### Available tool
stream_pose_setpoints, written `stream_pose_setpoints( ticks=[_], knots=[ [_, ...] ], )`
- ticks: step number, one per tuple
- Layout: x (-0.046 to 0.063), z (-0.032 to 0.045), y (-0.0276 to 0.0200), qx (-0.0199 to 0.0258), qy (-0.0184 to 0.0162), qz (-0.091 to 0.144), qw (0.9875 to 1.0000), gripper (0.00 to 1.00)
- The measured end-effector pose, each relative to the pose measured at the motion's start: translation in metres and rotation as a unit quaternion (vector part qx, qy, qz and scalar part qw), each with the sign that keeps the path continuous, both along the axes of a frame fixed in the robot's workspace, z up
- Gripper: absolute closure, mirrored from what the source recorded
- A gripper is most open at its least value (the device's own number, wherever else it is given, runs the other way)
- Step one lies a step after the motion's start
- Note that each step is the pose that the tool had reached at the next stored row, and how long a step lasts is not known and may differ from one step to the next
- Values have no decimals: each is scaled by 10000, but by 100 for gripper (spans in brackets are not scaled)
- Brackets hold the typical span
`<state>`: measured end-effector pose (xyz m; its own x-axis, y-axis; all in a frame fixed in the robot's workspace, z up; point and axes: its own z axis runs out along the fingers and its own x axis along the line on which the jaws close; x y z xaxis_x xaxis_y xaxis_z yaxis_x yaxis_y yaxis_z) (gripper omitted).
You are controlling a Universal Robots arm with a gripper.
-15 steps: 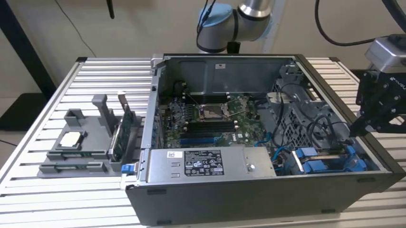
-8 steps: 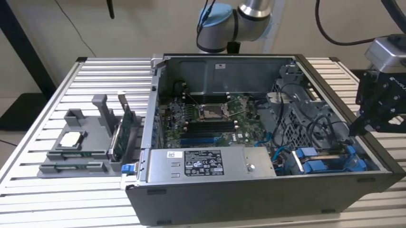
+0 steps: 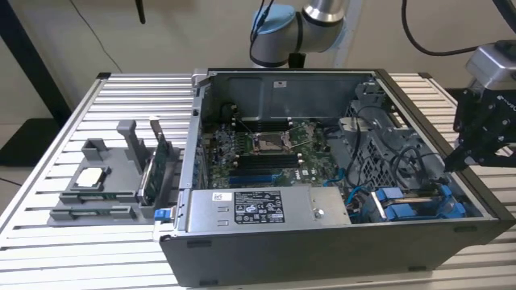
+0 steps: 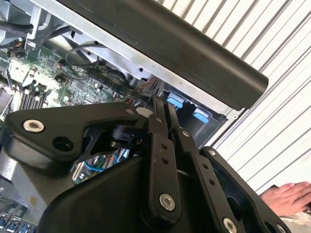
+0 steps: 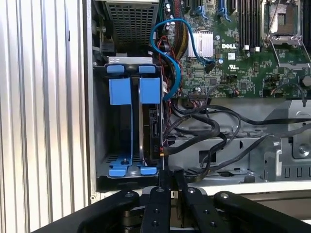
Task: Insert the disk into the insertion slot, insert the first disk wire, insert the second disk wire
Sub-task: 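Insert the second disk wire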
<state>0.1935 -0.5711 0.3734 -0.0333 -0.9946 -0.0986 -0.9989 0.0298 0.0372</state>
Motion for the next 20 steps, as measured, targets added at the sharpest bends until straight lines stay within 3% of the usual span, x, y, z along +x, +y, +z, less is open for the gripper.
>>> stream_pose_setpoints(
  ticks=[15,20],
  knots=[
    [-49,327,0,0,1,0,10000,84],
    [-96,396,0,1,-2,0,10000,84]
  ],
)
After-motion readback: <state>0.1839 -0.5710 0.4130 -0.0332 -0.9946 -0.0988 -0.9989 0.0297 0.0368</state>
